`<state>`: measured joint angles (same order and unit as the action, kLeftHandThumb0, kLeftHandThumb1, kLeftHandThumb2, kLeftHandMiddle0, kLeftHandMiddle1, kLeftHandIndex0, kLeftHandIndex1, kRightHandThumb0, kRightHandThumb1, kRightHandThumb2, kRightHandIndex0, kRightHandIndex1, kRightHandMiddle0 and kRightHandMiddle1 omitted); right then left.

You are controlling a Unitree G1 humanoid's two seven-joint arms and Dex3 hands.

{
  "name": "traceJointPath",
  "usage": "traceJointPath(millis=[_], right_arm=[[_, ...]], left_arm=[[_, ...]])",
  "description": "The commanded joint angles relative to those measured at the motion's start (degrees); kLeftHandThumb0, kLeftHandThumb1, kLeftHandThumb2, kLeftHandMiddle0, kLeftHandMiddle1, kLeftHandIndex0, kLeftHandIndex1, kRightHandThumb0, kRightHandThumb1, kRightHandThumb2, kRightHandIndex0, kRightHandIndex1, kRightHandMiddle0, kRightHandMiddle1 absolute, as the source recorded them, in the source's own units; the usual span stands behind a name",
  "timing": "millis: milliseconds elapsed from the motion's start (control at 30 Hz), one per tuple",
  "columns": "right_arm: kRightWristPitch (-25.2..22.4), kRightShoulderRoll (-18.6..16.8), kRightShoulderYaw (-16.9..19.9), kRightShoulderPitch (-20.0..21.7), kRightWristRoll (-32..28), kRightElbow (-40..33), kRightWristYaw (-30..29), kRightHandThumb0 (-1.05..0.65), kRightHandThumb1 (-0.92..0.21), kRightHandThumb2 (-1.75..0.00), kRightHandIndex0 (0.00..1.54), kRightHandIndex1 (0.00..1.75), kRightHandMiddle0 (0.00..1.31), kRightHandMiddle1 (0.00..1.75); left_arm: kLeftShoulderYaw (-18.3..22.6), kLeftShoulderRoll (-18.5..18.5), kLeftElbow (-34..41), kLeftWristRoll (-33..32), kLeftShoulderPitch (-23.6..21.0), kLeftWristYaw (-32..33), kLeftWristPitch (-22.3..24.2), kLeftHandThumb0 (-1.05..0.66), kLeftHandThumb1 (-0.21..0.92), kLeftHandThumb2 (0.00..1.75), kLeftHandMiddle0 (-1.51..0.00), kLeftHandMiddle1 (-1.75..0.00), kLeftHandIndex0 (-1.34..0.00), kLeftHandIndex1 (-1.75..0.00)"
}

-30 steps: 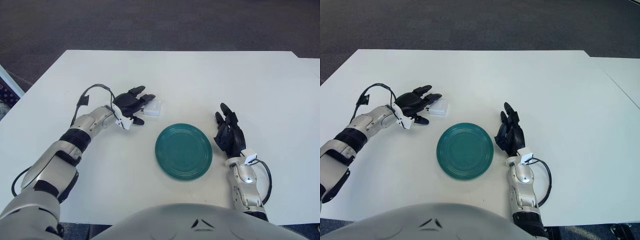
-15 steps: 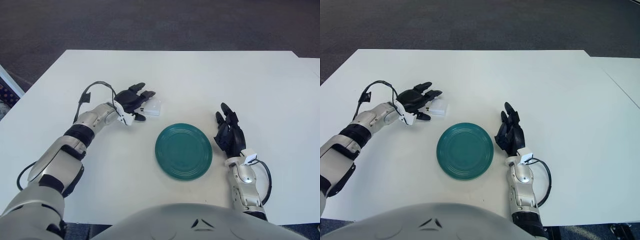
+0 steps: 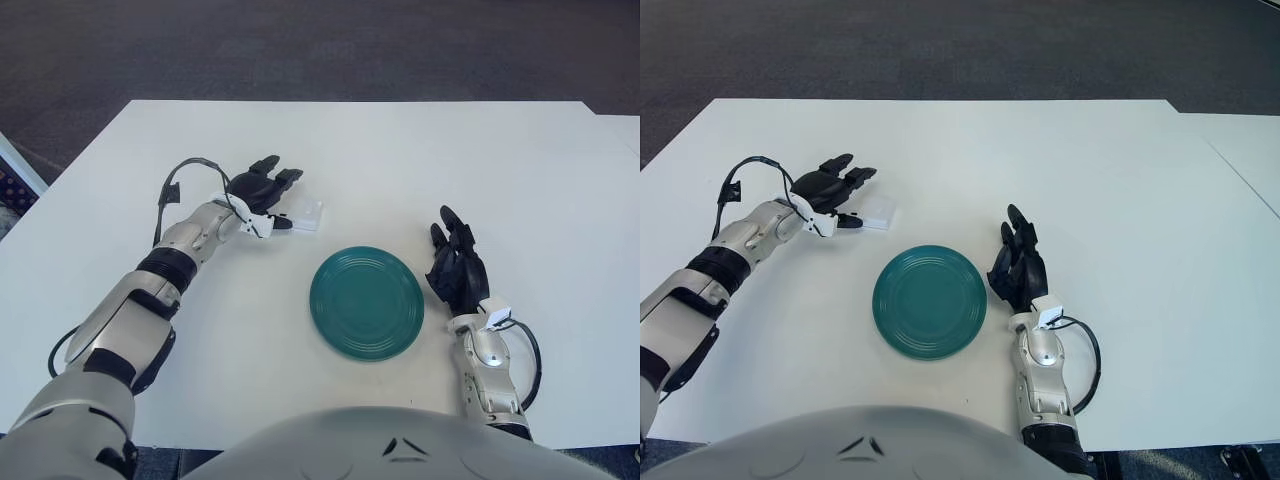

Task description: Put the charger into the plate.

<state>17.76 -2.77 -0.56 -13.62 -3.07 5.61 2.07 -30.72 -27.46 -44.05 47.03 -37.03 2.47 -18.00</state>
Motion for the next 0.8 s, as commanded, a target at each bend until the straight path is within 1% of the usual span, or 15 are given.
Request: traceJointPath(millis=[0,67,300,400,567,767], right_arm=[[-5.6,-1.1,-1.2,-4.4,0.7,3.8,-0.6,-0.84,-0.92,-0.96,0.09,0.00,0.00,0.27],[-5.4,-1.3,-1.4,-4.5,0.6,3.9,-0.7,-0.84,-0.92,-0.95,0.10,0.01,0.00,0.29],[-4.9,-1.2,-2.0,-4.6,1.0,4.1,-1.0,-0.83,-0.92,-0.94,0.11,0.01,0.00,0.31],[-4.7,-1.3,-2.1,-4.6,1.2,4.2,-1.2,-0.83,-0.92,-0.94,0.11,0.01,0.00,0.32],[-4.4,-1.4,-2.3,-4.6,1.9,4.2,-1.7,-0.83,-0.92,-0.94,0.11,0.00,0.00,0.31],[-4.0,-1.7,-2.5,-4.6,2.3,4.5,-2.3,-0.82,-0.92,-0.95,0.11,0.00,0.00,0.29]], left_arm=[[1.0,1.0,1.2,-1.3,0.7,-1.8,2.7,-1.05,0.92,0.53,0.00,0.00,0.00,-0.28],[1.5,2.4,1.1,-2.6,0.9,-3.1,4.5,-1.05,0.92,0.55,-0.01,0.00,0.00,-0.29],[2.2,4.8,0.6,-5.3,0.6,-7.0,7.9,-1.05,0.92,0.59,-0.07,-0.01,0.00,-0.36],[2.2,5.1,0.5,-6.1,0.4,-8.7,8.4,-1.05,0.92,0.61,-0.10,-0.02,0.00,-0.38],[1.6,5.6,-0.1,-7.0,-0.4,-12.3,8.9,-1.05,0.92,0.69,-0.19,-0.03,0.00,-0.45],[1.6,6.0,-1.2,-8.6,-1.5,-17.4,8.3,-1.05,0.92,0.74,-0.23,-0.03,0.00,-0.46]])
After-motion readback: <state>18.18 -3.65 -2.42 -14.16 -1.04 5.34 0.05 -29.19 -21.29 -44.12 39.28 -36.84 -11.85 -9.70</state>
